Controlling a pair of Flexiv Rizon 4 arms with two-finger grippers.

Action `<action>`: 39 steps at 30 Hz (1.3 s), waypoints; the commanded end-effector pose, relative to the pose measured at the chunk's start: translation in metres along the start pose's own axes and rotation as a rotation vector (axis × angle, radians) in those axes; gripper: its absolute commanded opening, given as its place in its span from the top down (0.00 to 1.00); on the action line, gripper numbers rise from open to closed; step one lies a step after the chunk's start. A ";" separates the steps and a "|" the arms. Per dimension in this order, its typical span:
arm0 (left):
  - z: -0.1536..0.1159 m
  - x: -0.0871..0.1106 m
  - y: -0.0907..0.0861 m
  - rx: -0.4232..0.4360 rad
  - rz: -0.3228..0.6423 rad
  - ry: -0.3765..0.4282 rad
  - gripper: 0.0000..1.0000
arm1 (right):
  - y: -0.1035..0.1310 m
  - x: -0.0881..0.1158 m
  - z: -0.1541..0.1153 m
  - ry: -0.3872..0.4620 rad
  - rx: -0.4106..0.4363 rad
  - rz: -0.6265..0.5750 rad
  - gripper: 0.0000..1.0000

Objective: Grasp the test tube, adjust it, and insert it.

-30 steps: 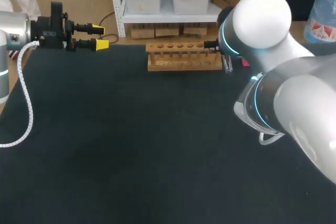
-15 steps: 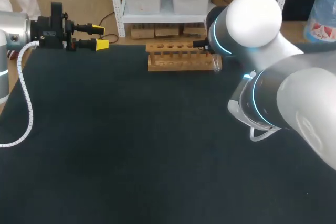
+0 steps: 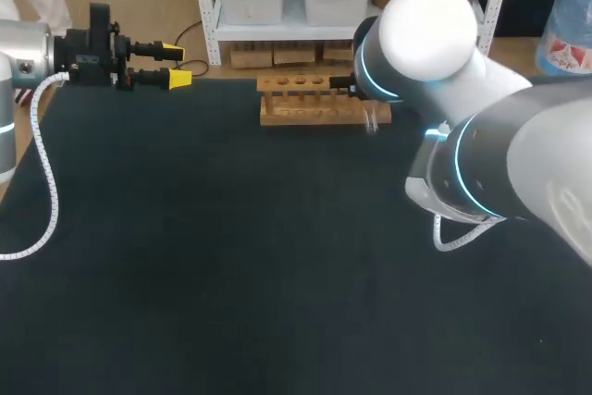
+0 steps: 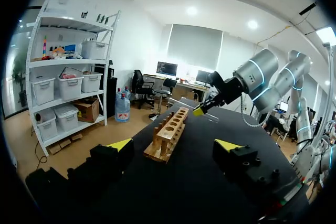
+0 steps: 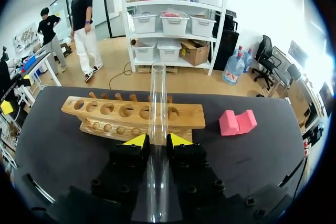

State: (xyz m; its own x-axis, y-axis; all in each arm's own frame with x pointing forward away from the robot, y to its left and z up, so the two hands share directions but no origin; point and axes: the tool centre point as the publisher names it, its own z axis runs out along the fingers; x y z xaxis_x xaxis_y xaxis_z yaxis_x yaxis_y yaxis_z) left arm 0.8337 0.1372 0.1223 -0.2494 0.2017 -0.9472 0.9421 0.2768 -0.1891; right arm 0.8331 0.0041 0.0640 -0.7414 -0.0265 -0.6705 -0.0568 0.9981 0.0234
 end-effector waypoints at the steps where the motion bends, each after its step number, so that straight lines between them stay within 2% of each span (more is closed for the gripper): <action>1: 0.000 0.001 0.000 0.000 0.002 -0.003 0.00 | 0.001 -0.001 0.005 0.009 -0.006 -0.003 1.00; 20: 0.000 0.001 0.000 0.000 0.002 -0.003 0.00 | -0.001 0.009 0.022 0.069 -0.060 0.006 1.00; 39: 0.000 0.001 0.000 0.000 0.002 -0.003 0.00 | -0.003 0.009 0.028 0.146 -0.098 -0.022 1.00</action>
State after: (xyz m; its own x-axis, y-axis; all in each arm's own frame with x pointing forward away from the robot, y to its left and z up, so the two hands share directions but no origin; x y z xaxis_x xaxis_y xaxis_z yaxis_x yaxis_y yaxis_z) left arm 0.8337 0.1372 0.1223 -0.2494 0.2017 -0.9472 0.9421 0.2768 -0.1891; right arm 0.8415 0.0026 0.0364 -0.7946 -0.0527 -0.6048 -0.1307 0.9877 0.0856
